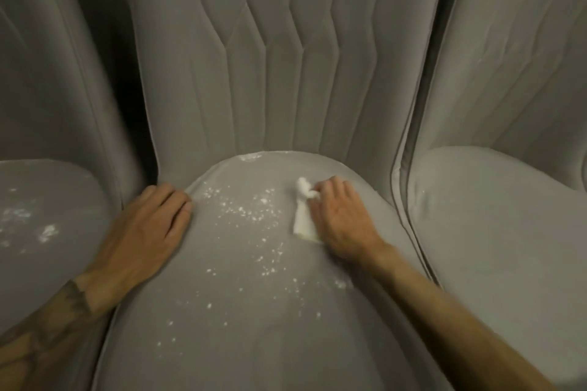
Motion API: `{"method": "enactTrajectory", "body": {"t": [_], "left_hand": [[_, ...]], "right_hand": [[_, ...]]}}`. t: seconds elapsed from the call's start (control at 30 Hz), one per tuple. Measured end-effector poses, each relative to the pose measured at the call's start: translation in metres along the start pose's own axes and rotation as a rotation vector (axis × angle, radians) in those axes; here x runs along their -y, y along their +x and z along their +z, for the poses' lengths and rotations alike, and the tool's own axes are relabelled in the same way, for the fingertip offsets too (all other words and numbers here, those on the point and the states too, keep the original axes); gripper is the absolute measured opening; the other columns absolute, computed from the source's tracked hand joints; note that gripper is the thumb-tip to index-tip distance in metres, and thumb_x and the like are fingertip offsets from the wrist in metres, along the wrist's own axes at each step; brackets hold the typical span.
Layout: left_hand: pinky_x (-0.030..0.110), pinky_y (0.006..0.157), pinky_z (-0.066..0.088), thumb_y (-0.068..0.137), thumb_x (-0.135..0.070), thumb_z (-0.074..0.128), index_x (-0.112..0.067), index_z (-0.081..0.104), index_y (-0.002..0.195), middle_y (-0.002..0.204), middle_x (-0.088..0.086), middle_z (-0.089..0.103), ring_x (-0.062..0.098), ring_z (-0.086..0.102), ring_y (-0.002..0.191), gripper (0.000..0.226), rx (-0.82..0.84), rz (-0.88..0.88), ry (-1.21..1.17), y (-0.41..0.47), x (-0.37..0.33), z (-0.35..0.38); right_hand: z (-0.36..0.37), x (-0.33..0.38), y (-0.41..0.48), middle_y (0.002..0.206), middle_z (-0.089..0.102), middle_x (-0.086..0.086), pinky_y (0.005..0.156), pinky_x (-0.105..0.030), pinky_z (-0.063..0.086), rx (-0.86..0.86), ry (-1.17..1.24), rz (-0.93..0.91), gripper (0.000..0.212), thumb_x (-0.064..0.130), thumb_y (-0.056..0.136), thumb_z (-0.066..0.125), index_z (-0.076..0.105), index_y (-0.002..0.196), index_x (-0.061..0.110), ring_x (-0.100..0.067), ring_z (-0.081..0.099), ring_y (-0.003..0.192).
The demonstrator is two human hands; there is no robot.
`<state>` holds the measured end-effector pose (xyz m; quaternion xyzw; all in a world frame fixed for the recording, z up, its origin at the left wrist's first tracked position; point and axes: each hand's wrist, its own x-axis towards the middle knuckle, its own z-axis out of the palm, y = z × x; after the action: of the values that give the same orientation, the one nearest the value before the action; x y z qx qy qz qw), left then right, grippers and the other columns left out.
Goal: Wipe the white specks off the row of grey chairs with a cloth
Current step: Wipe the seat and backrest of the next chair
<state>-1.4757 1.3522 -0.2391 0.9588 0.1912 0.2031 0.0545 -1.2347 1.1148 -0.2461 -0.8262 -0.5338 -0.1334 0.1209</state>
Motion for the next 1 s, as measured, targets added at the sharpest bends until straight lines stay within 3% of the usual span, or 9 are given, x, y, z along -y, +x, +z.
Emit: {"method": "enactTrajectory", "body": {"t": [0.13,0.23,0.33,0.4,0.53,0.67,0.73,0.9,1.0], "left_hand": [[0.050,0.073,0.043,0.106,-0.025,0.038,-0.013,0.060,0.095,0.093,0.004,0.048,0.025,0.041,0.080,0.028,-0.045,-0.044,-0.018,-0.005,0.001,0.004],[0.050,0.072,0.043,0.106,-0.024,0.036,-0.013,0.059,0.096,0.094,0.004,0.047,0.025,0.039,0.081,0.027,-0.051,-0.051,-0.008,-0.007,0.002,0.007],[0.049,0.068,0.042,0.105,-0.019,0.036,-0.008,0.061,0.099,0.094,0.009,0.050,0.027,0.038,0.080,0.028,-0.064,0.048,0.076,-0.008,0.003,0.008],[0.049,0.066,0.043,0.103,-0.016,0.037,-0.005,0.062,0.100,0.093,0.012,0.051,0.028,0.038,0.080,0.027,-0.060,0.084,0.123,-0.010,0.004,0.009],[0.050,0.064,0.044,0.103,-0.014,0.040,-0.005,0.061,0.101,0.093,0.013,0.051,0.029,0.039,0.078,0.023,-0.068,0.054,0.144,-0.010,0.002,0.008],[0.051,0.063,0.044,0.104,-0.006,0.047,-0.005,0.058,0.100,0.093,0.013,0.048,0.029,0.038,0.077,0.012,-0.084,0.059,0.149,-0.010,0.002,0.012],[0.052,0.064,0.043,0.104,-0.014,0.040,-0.006,0.057,0.101,0.094,0.013,0.048,0.029,0.037,0.079,0.019,-0.058,0.061,0.165,-0.008,0.005,0.014],[0.050,0.068,0.039,0.103,-0.027,0.036,-0.011,0.056,0.098,0.095,0.013,0.048,0.029,0.037,0.081,0.025,-0.040,-0.060,0.085,-0.006,0.000,0.009],[0.048,0.069,0.036,0.104,-0.029,0.031,-0.011,0.056,0.097,0.094,0.013,0.049,0.027,0.035,0.082,0.032,0.000,-0.067,0.080,-0.007,-0.003,0.004]], "right_hand": [[-0.008,-0.029,0.005,0.120,0.053,-0.012,0.090,-0.042,0.034,0.096,-0.183,0.440,0.034,0.024,0.107,0.022,0.050,0.120,0.010,-0.032,0.047,0.104],[0.003,0.030,0.008,0.104,0.060,-0.020,0.077,-0.050,0.047,0.004,-0.074,0.236,0.016,0.010,0.098,0.049,0.059,0.107,0.001,-0.037,0.053,0.087],[0.007,0.061,-0.002,0.114,0.054,-0.012,0.084,-0.046,0.043,0.096,0.009,0.016,0.027,0.024,0.105,0.035,0.053,0.119,0.008,-0.032,0.048,0.094],[-0.006,0.036,-0.005,0.112,0.054,-0.013,0.088,-0.045,0.042,0.055,0.038,0.064,0.028,0.024,0.107,0.035,0.053,0.119,0.007,-0.031,0.048,0.095],[-0.021,-0.025,-0.009,0.117,0.055,-0.013,0.095,-0.043,0.038,0.070,-0.119,0.394,0.031,0.023,0.108,0.029,0.052,0.121,0.007,-0.032,0.049,0.105],[-0.004,0.024,-0.030,0.103,0.056,-0.008,0.078,-0.039,0.044,-0.006,-0.022,0.162,0.018,0.023,0.105,0.038,0.051,0.110,0.012,-0.027,0.051,0.085],[-0.008,0.033,-0.051,0.109,0.052,-0.001,0.083,-0.033,0.038,0.045,0.045,0.034,0.024,0.033,0.108,0.029,0.047,0.114,0.017,-0.020,0.045,0.087],[-0.030,-0.029,-0.059,0.125,0.052,-0.008,0.100,-0.038,0.034,0.141,-0.192,0.337,0.039,0.032,0.109,0.020,0.047,0.126,0.012,-0.028,0.046,0.110],[-0.026,0.009,-0.061,0.114,0.057,-0.013,0.088,-0.046,0.040,0.085,-0.263,0.312,0.037,0.027,0.107,0.021,0.053,0.115,0.009,-0.032,0.049,0.098]]}}
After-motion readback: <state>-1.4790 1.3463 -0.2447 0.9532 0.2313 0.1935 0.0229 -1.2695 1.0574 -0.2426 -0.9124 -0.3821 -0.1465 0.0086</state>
